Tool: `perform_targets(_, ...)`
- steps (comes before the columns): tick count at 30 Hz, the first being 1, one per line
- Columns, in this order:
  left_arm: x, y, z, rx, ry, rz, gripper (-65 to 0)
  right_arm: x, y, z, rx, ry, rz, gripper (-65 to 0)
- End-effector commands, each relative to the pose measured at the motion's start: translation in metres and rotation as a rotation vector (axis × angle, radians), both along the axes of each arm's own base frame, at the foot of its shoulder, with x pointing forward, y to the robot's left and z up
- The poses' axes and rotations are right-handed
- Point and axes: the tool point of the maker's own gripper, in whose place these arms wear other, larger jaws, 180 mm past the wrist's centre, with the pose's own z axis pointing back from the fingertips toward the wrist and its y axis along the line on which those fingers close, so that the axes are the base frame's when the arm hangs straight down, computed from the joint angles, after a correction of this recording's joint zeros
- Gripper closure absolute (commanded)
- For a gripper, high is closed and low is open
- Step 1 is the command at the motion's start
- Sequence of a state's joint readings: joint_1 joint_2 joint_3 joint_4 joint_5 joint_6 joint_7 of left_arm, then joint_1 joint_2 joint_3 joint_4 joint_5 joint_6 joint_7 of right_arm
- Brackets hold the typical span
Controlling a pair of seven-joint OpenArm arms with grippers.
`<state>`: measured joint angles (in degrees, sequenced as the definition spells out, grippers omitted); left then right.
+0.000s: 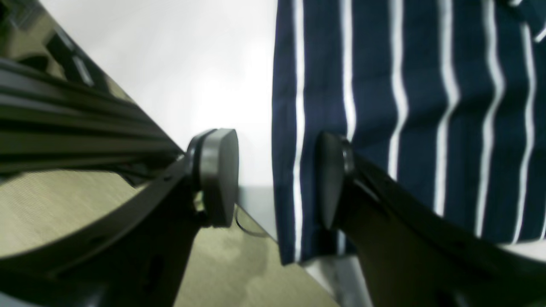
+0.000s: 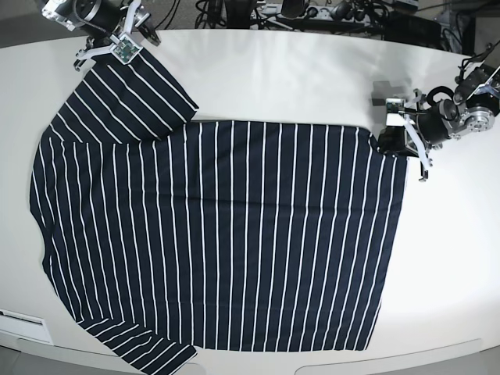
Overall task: Fold the T-shirt properly
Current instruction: 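Grasp the shirt edges with both grippers and pull them toward the robot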
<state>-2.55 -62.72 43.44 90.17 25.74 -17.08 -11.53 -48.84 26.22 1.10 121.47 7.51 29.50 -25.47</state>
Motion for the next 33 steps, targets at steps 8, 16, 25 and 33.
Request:
perform_targets(8, -0.014, 0.021, -0.012, 0.097, 0.065, 0.006, 0.0, 0.007, -0.017, -0.010, -0.159, -0.073, -0.011, -31.9)
perform_targets(16, -0.014, 0.021, -0.012, 0.097, 0.065, 0.006, 0.0, 0.018, -0.038, -0.008, -0.273, -0.134, -0.050, -31.9)
perform_targets(25, -0.014, 0.021, -0.012, 0.097, 0.065, 0.006, 0.0, 0.035, -0.056, 0.004, -0.310, -0.219, -0.183, 0.0)
perform_targets(33, 0.000, 0.013, 0.000, 0.058, -0.029, 0.004, 0.0, 0.065, -0.069, 0.053, -0.435, -0.443, -0.204, 0.0)
